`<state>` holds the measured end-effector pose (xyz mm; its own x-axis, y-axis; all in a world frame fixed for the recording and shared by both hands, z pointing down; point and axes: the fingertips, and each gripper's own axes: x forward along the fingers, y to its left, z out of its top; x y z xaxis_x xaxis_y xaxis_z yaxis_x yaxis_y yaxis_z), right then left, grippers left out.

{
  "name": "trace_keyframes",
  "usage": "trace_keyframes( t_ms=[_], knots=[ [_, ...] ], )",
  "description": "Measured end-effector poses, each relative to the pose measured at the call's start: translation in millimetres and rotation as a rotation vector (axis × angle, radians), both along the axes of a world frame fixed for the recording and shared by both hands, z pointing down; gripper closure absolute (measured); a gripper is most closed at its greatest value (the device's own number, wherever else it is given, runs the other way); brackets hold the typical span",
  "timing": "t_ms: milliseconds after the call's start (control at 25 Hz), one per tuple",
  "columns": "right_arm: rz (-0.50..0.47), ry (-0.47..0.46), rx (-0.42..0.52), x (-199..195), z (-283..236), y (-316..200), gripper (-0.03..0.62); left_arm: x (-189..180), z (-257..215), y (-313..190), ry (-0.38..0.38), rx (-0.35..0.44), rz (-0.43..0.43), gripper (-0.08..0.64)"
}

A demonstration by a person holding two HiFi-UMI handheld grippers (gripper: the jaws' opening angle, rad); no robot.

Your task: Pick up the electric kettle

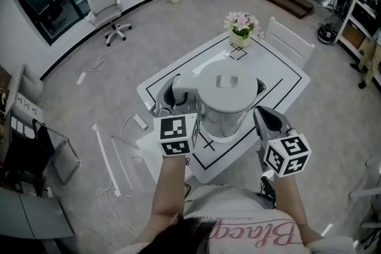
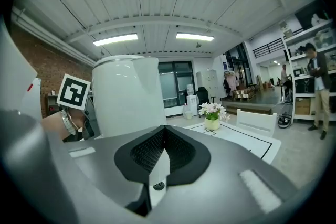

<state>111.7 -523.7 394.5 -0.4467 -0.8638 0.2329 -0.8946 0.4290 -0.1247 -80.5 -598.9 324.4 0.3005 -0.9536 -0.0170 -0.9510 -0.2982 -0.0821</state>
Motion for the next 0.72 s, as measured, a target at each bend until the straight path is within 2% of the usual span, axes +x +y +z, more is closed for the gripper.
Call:
trace_keyframes(
  t_ms=[360, 720],
  knots=[
    [0.02, 0.005, 0.125, 2, -43, 7, 0.566, -8, -57, 22, 0.047, 0.053, -0.042, 0.459],
    [0.025, 0.032, 0.149, 8, -50, 11, 0.568, -1, -58, 33, 0.008, 0.032, -0.065, 0.457]
  ],
)
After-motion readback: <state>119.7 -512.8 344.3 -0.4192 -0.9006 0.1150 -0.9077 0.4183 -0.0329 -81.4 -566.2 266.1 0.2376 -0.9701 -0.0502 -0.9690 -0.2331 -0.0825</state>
